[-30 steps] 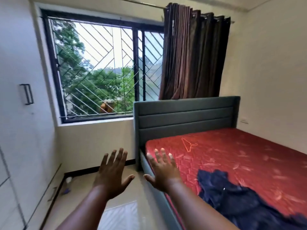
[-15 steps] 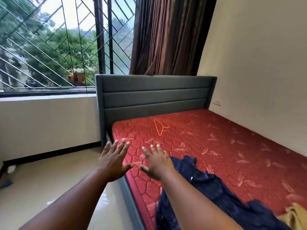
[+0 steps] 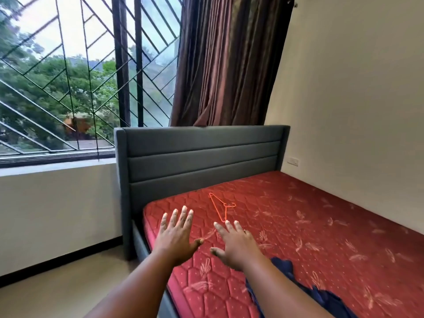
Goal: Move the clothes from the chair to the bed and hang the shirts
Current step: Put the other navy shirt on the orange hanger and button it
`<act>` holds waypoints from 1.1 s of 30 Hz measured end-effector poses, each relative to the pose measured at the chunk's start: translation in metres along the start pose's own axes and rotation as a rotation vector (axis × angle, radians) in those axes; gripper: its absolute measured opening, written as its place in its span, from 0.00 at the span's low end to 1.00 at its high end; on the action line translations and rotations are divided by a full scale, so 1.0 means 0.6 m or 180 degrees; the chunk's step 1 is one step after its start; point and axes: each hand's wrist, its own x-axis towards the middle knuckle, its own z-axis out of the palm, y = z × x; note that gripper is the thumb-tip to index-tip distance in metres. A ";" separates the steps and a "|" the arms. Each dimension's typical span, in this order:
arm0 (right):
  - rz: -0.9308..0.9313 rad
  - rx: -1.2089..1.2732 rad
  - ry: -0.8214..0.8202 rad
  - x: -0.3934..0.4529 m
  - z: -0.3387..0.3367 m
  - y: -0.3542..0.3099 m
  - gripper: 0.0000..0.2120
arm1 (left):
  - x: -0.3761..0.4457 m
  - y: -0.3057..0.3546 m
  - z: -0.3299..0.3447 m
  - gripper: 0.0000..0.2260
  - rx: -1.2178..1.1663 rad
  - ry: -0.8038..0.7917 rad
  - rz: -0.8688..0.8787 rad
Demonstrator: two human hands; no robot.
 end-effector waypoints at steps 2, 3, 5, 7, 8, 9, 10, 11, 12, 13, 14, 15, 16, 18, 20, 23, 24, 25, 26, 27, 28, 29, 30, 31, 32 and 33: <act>-0.0007 0.0053 -0.0080 0.041 0.009 -0.020 0.36 | 0.033 -0.031 0.015 0.49 0.0054 -0.0112 0.0118; -0.0021 0.0063 -0.0108 0.062 0.012 -0.025 0.36 | 0.052 -0.043 0.025 0.50 0.0067 -0.0160 0.0165; -0.0042 0.0057 -0.0152 0.099 0.015 -0.026 0.36 | 0.084 -0.056 0.039 0.54 0.0093 -0.0307 0.0235; 0.0006 0.0081 -0.0166 0.147 0.022 -0.013 0.37 | 0.129 -0.060 0.057 0.52 0.0136 -0.0402 0.0263; 0.0035 0.0105 -0.0171 0.177 0.029 -0.005 0.37 | 0.155 -0.061 0.069 0.50 0.0134 -0.0419 0.0245; 0.0063 0.0114 -0.0190 0.203 0.035 0.004 0.37 | 0.179 -0.062 0.079 0.49 0.0139 -0.0454 0.0230; 0.0073 0.0100 -0.0214 0.227 0.042 0.012 0.37 | 0.201 -0.062 0.087 0.47 0.0170 -0.0509 0.0227; 0.0047 0.0105 -0.0218 0.261 0.051 0.020 0.37 | 0.229 -0.067 0.099 0.44 0.0230 -0.0601 0.0230; 0.0037 0.0152 -0.0209 0.290 0.062 0.029 0.37 | 0.252 -0.069 0.109 0.42 0.0281 -0.0668 0.0256; 0.0022 0.0240 -0.0172 0.327 0.070 0.040 0.37 | 0.282 -0.076 0.117 0.41 0.0338 -0.0689 0.0273; 0.0024 0.0304 -0.0160 0.361 0.074 0.048 0.37 | 0.310 -0.084 0.120 0.40 0.0424 -0.0692 0.0299; 0.0028 0.0338 -0.0175 0.394 0.076 0.058 0.38 | 0.337 -0.093 0.121 0.40 0.0506 -0.0680 0.0310; 0.0040 0.0395 -0.0195 0.434 0.079 0.068 0.38 | 0.371 -0.102 0.122 0.40 0.0565 -0.0686 0.0292; 0.0109 0.0542 -0.0175 0.505 0.087 0.086 0.39 | 0.427 -0.115 0.127 0.40 0.0552 -0.0658 0.0089; 0.0092 0.0630 -0.0184 0.563 0.090 0.092 0.39 | 0.466 -0.125 0.141 0.40 0.0472 -0.0680 -0.0168; -0.0030 0.0664 -0.0260 0.625 0.099 0.095 0.40 | 0.501 -0.130 0.178 0.39 0.0364 -0.0975 -0.0304; -0.0083 0.0647 -0.0313 0.639 0.103 0.099 0.40 | 0.511 -0.130 0.190 0.40 0.0377 -0.1095 -0.0256; -0.0109 0.0648 -0.0351 0.649 0.109 0.101 0.39 | 0.522 -0.132 0.198 0.43 0.0352 -0.1184 -0.0196; -0.0109 0.0629 -0.0383 0.663 0.118 0.113 0.39 | 0.543 -0.132 0.214 0.49 0.0260 -0.1206 -0.0142; -0.0083 0.0636 -0.0411 0.673 0.130 0.123 0.39 | 0.561 -0.134 0.227 0.55 0.0200 -0.1234 -0.0129; -0.0020 0.0683 -0.0473 0.683 0.145 0.137 0.39 | 0.582 -0.136 0.246 0.58 0.0121 -0.1210 -0.0153; 0.0054 0.0743 -0.0547 0.689 0.158 0.150 0.39 | 0.601 -0.141 0.267 0.59 0.0008 -0.1159 -0.0204; 0.0134 0.0812 -0.0619 0.696 0.170 0.164 0.40 | 0.619 -0.146 0.288 0.60 -0.0107 -0.1096 -0.0238; 0.0244 0.0863 -0.0705 0.703 0.184 0.186 0.40 | 0.642 -0.139 0.314 0.61 -0.0230 -0.1127 -0.0239; 0.0343 0.0907 -0.0780 0.709 0.194 0.204 0.40 | 0.660 -0.134 0.335 0.62 -0.0311 -0.1197 -0.0217; 0.0466 0.0963 -0.0837 0.719 0.209 0.222 0.40 | 0.678 -0.128 0.357 0.63 -0.0362 -0.1312 -0.0174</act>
